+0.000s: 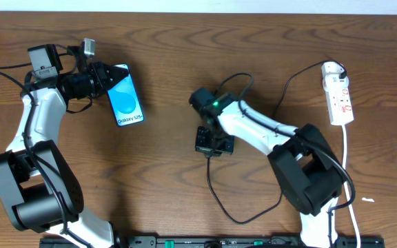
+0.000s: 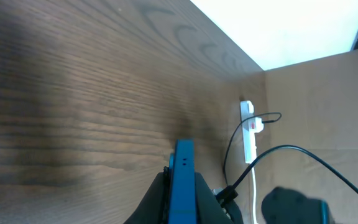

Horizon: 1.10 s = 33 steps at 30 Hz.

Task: Plug charger to phone and switch on socket
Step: 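Grasp the black cable's white plug end with the right gripper, then lift the plug and carry it toward the phone's bottom port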

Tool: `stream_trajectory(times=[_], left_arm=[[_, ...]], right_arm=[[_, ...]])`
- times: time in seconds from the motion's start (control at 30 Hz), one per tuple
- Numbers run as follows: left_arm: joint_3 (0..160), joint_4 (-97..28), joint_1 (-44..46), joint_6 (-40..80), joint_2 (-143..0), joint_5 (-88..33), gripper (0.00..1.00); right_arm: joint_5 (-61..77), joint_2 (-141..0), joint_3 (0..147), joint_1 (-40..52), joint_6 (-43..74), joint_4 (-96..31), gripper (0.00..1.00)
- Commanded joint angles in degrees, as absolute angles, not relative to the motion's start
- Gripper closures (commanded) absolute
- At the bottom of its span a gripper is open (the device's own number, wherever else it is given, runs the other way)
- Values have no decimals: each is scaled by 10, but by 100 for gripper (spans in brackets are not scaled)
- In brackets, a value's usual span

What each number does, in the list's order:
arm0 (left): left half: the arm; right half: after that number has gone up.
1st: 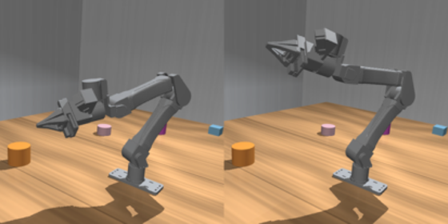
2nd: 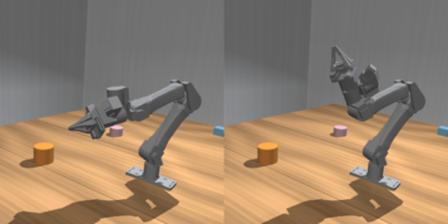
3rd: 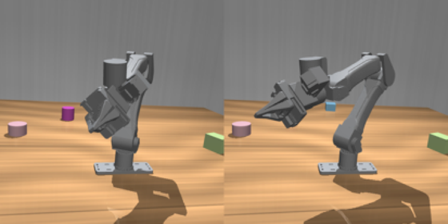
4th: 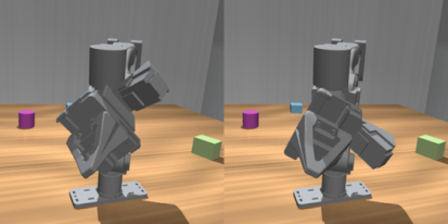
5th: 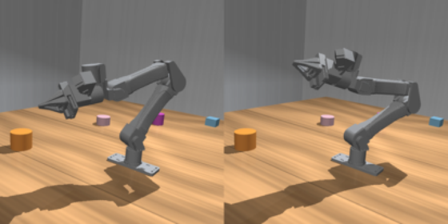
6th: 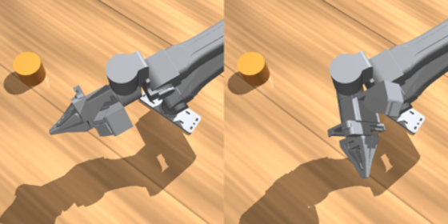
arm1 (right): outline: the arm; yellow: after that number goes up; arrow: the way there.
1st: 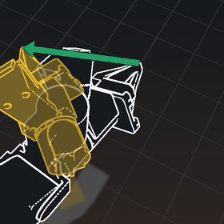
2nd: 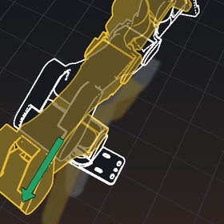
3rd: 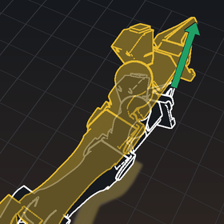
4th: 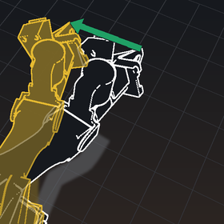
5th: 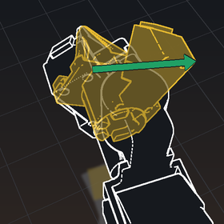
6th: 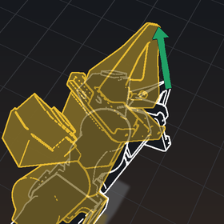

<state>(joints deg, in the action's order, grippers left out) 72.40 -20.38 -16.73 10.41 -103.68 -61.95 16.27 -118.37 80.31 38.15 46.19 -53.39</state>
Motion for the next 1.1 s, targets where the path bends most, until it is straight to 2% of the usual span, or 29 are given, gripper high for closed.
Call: stream_trajectory(times=[0.0,0.17,0.3,0.4,0.53,0.67,0.8,1.07], left_arm=[[727,-203,-170,96,-1022,-623,92],[727,-203,-170,97,-1022,-623,93],[727,-203,-170,97,-1022,-623,92],[727,-201,-170,106,-1022,-624,92],[727,-167,-170,139,-1022,-653,93],[727,-73,-170,213,-1022,-719,92],[727,-11,-170,277,-1022,-729,92],[727,1,-170,298,-1022,-750,93]], right_arm=[[273,-1192,821,346,383,-529,99],[432,-1192,831,300,274,-482,99],[603,-1192,831,272,142,-441,99],[674,-1192,831,261,79,-423,99],[679,-1192,831,255,70,-389,99],[686,-1192,831,255,73,-332,99],[725,-1192,831,256,72,-277,99],[728,-1192,831,259,86,-236,99]])
